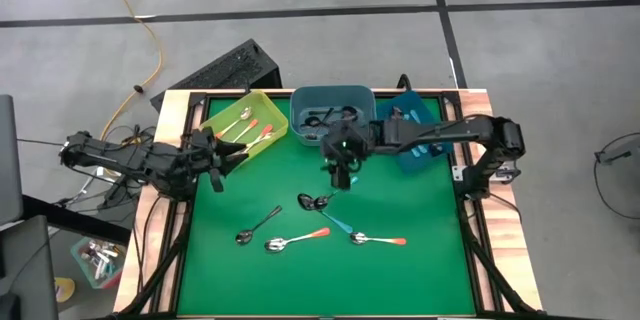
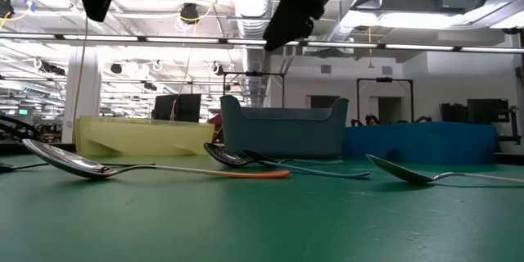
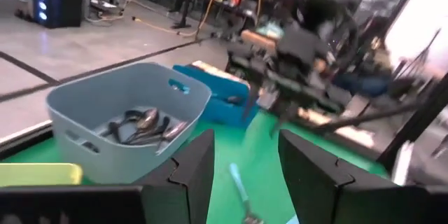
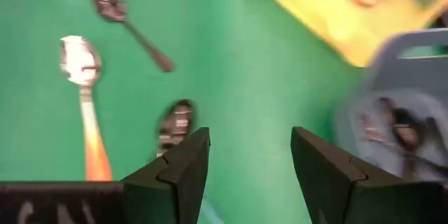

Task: Sort silverware by color (type)
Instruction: Put the blue spoon into the blue bin

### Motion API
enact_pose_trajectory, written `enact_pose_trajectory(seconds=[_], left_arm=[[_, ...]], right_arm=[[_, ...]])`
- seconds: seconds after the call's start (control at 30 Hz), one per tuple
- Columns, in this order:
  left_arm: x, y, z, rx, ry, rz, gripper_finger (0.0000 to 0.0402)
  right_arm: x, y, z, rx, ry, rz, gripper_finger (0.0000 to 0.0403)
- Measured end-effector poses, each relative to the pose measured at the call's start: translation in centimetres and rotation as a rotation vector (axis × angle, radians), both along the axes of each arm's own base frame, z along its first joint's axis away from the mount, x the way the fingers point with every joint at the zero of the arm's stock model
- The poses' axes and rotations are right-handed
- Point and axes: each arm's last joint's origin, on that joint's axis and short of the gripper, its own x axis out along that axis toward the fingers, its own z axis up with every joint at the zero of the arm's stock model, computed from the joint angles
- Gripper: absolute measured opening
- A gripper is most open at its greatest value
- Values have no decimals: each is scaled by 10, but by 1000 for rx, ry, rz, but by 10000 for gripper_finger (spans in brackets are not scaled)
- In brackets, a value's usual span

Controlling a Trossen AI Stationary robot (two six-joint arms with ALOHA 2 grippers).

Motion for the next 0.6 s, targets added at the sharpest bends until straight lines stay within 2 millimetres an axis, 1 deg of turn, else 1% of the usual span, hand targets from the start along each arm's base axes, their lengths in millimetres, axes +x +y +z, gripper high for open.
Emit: enact_pose_trajectory(seconds=[0.1,0.2,0.27,0.33,0.43,0.5,0.6], left_arm=[[1,0,4,-57,-57,16,143],[3,0,7,-113,-113,41,143],[5,-1,7,-117,-115,32,143],[7,-1,6,-128,-108,25,143],[9,-2,4,-201,-112,28,143],[10,-2,2,-237,-111,34,143],[10,-2,4,-275,-141,49,143]], right_arm=[[1,25,-1,40,7,23,212],[3,50,-9,49,32,6,212],[0,65,-11,43,48,-44,212],[1,76,-12,48,20,-134,212],[-2,84,-19,54,24,-323,212],[3,87,-24,88,-15,-422,212],[2,90,-27,137,-16,-480,212]])
